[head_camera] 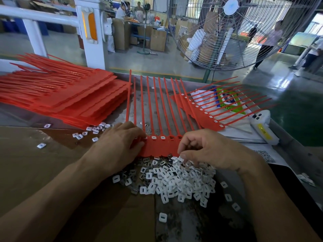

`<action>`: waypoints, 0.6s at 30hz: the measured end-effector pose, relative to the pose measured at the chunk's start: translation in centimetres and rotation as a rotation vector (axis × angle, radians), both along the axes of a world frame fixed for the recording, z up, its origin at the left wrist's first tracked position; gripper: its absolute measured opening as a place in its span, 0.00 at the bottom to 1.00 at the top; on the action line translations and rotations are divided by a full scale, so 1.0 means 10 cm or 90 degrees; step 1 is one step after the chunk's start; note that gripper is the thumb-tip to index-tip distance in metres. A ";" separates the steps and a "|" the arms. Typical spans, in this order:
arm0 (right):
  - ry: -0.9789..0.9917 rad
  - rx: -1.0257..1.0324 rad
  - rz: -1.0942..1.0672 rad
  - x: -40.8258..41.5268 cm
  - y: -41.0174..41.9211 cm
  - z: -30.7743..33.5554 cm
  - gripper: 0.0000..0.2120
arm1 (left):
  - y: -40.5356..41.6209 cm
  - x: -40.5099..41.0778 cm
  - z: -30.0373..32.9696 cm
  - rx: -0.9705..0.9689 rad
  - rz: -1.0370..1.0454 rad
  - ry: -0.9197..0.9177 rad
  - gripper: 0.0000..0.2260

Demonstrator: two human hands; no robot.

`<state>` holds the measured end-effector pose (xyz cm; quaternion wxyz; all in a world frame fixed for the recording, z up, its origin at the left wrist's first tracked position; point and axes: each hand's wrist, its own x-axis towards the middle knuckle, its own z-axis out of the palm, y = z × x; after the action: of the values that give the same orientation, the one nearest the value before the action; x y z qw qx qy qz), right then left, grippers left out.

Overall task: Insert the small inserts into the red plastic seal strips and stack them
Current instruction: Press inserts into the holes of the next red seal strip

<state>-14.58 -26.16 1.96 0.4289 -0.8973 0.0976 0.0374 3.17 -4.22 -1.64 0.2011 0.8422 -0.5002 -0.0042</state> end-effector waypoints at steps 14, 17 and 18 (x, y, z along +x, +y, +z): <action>-0.030 0.026 0.003 0.02 0.02 -0.01 0.08 | -0.01 0.02 -0.04 -0.014 0.001 -0.013 0.16; -0.022 0.055 0.007 0.01 0.02 -0.01 0.07 | -0.01 0.01 -0.04 -0.014 0.003 -0.010 0.16; -0.021 0.065 0.009 0.01 0.02 -0.02 0.07 | -0.01 0.01 -0.04 -0.015 0.004 -0.010 0.16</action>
<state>-14.52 -25.98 1.81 0.4754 -0.8754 0.0820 0.0302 3.30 -4.28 -2.01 0.2074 0.8412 -0.4993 0.0088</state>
